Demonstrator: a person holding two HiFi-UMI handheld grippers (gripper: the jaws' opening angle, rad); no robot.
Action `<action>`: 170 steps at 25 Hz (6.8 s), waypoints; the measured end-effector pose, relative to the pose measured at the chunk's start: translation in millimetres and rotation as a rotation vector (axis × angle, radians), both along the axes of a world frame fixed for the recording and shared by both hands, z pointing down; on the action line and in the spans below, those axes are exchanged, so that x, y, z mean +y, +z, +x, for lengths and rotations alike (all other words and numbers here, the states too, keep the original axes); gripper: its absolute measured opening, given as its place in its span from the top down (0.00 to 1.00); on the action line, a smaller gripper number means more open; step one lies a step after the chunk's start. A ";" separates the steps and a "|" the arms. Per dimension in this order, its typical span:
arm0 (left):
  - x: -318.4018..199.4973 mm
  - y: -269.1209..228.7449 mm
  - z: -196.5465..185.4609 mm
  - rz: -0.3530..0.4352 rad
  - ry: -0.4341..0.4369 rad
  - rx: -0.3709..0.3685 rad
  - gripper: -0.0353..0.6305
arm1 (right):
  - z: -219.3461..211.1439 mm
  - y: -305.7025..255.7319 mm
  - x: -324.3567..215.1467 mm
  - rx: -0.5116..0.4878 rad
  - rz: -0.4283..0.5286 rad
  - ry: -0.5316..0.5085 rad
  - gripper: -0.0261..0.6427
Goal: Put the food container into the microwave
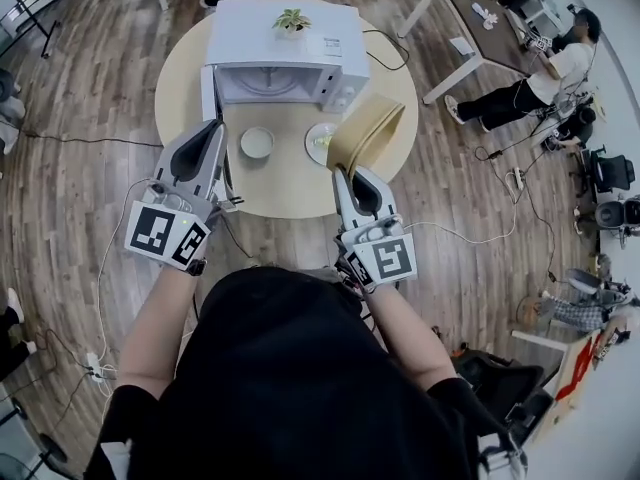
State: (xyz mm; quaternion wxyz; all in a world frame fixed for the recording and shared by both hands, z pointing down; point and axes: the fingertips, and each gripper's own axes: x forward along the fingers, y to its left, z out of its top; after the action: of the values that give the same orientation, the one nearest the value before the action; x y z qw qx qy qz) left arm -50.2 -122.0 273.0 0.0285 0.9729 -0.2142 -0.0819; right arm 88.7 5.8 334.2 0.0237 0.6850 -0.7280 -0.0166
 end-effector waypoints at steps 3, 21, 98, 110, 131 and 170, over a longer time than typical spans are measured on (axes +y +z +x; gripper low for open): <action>-6.3 4.1 -3.3 -0.011 0.015 0.002 0.91 | -3.5 2.1 -3.0 0.003 -0.010 0.018 0.90; -31.9 26.0 5.4 -0.044 0.016 -0.002 0.91 | 0.5 4.2 -48.7 0.086 -0.031 -0.035 0.90; -104.7 94.2 13.5 -0.164 -0.251 -0.110 0.91 | -38.6 199.0 -171.3 0.694 -0.535 -0.999 0.90; -112.1 105.0 9.9 -0.188 -0.294 -0.135 0.91 | -17.4 245.4 -198.2 0.691 -0.689 -1.021 0.90; -106.7 119.6 -1.2 -0.224 -0.355 -0.174 0.91 | 20.0 309.3 -254.8 0.708 -0.925 -0.938 0.90; -88.3 129.9 7.8 -0.284 -0.378 -0.189 0.91 | 60.2 353.5 -352.3 0.911 -0.901 -0.577 0.90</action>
State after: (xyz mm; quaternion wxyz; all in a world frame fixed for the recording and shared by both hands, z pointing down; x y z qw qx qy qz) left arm -42.4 -210.4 402.9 0.1290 0.9051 -0.4035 0.0366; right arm 148.9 -346.5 687.7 0.6024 0.3128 -0.7344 -0.0044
